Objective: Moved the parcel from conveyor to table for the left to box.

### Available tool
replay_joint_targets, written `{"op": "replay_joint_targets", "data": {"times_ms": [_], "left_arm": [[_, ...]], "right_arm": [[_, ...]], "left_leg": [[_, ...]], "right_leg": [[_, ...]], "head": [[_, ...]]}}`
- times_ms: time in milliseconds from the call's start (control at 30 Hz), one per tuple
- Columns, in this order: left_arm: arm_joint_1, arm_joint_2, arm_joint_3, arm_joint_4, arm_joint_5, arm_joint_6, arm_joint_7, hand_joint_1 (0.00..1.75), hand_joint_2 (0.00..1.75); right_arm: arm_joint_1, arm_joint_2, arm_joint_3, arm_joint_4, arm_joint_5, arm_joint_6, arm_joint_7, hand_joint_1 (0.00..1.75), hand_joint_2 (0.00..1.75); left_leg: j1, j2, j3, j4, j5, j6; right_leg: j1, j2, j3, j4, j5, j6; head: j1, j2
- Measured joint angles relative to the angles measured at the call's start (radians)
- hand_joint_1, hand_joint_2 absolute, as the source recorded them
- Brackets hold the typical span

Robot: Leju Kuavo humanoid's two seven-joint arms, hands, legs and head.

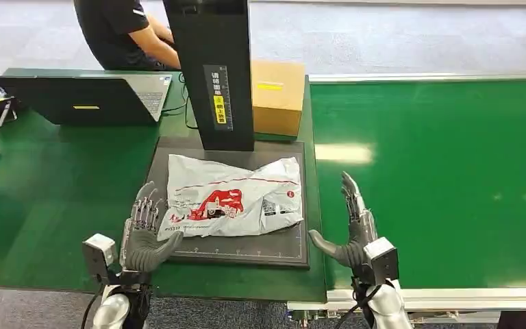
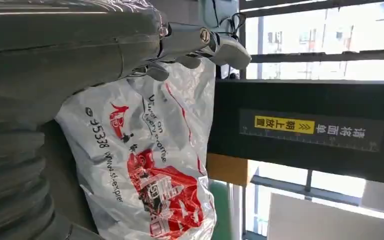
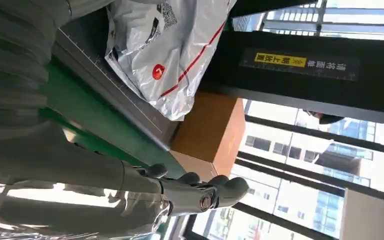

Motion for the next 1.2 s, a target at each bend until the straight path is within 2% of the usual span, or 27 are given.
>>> {"op": "replay_joint_targets", "data": {"times_ms": [1200], "left_arm": [[-0.013,0.002,0.000,0.000,0.005,-0.006,-0.036,0.00,1.75]], "right_arm": [[0.033,0.005,-0.021,-0.009,0.010,0.036,-0.009,0.00,1.75]], "left_leg": [[0.000,0.000,0.000,0.000,0.000,0.000]], "right_leg": [[0.000,0.000,0.000,0.000,0.000,0.000]], "head": [[0.000,0.000]]}}
